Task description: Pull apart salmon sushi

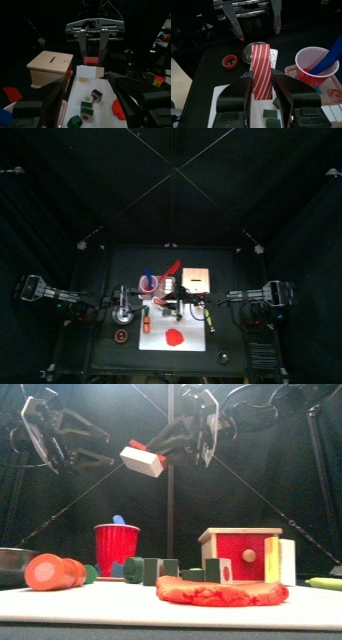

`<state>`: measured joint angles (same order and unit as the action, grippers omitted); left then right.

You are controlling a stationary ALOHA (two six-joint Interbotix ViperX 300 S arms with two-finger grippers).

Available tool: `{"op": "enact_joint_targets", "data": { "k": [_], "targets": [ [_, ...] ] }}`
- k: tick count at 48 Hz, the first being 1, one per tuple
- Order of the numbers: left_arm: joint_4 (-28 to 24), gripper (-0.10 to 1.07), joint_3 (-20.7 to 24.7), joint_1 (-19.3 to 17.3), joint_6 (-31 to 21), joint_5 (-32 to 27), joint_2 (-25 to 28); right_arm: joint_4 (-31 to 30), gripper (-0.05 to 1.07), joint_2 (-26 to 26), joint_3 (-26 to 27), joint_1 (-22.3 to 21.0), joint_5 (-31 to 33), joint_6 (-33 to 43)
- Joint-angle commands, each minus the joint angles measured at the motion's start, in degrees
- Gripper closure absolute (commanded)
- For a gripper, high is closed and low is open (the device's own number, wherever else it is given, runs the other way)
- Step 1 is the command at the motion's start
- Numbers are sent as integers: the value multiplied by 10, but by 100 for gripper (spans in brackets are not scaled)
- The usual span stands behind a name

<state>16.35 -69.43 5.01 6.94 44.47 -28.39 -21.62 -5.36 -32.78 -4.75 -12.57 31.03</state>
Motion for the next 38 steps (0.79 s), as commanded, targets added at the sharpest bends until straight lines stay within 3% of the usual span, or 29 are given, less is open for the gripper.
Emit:
{"op": "enact_joint_targets", "data": {
  "k": [1, 14, 26, 38],
  "targets": [
    [1, 0, 24, 1, -2, 32, 32, -4, 53, -23, -1, -4, -29, -2],
    [-2, 0, 45, 15, -8, 123, 107, -22, 53, -47, -24, -6, -50, -1],
    [-21, 0, 88, 15, -8, 153, 177, -38, 53, -52, -33, -7, -74, -2],
    [-45, 0, 105, 15, -8, 179, 202, -40, 53, -54, -35, -6, -78, -1]
  ]
}}
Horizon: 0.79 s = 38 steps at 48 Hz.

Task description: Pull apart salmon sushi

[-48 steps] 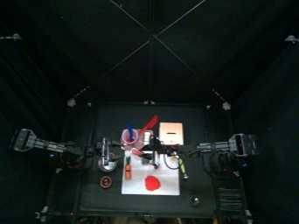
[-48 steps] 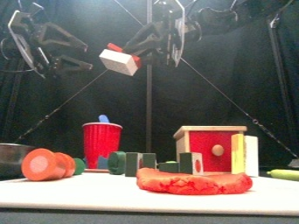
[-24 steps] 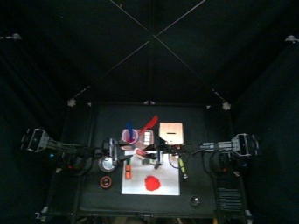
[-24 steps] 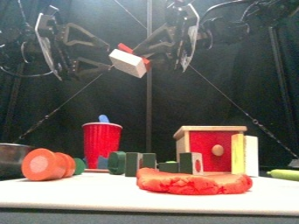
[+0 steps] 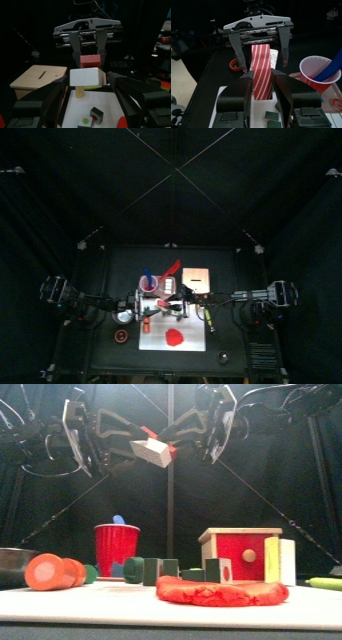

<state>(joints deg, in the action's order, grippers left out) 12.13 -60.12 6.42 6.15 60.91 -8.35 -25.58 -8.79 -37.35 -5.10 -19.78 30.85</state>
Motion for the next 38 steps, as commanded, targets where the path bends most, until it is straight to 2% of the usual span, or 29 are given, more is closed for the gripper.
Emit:
{"op": "enact_joint_targets", "data": {
  "k": [1, 13, 30, 38],
  "targets": [
    [-4, 0, 11, 2, 0, 16, 3, -1, 53, -20, 11, -3, -6, 0],
    [-11, 4, 15, 1, 0, 19, 11, -1, 53, -21, 10, -3, -6, 1],
    [-11, 27, 22, 1, 0, 19, 20, 0, 54, -22, 4, -3, -6, 4],
    [-10, 32, 17, 1, 0, 19, 20, 2, 54, -26, -1, -3, -6, 4]
  ]
}}
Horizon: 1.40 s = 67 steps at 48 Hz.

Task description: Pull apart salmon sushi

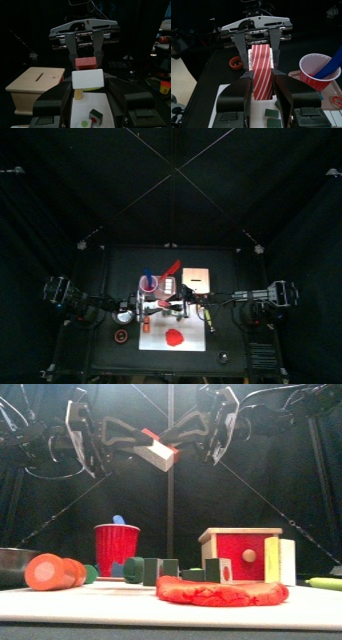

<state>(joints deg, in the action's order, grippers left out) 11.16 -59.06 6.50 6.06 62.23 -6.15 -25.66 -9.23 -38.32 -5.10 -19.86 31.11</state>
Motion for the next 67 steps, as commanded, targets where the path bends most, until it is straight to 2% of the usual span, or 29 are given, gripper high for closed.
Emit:
{"op": "enact_joint_targets", "data": {
  "k": [1, 19, 38, 67],
  "targets": [
    [0, 32, 5, 0, 1, 6, -2, 4, 54, -24, 9, -3, -6, 1],
    [2, 32, -10, 0, 2, 6, -11, 15, 54, -55, -22, -7, -5, 3],
    [2, 32, -25, 0, 2, 4, -22, 33, 54, -89, -78, -4, -5, 2],
    [2, 32, -21, 0, 1, 3, -22, 33, 54, -99, -90, -4, -1, 3]
  ]
}}
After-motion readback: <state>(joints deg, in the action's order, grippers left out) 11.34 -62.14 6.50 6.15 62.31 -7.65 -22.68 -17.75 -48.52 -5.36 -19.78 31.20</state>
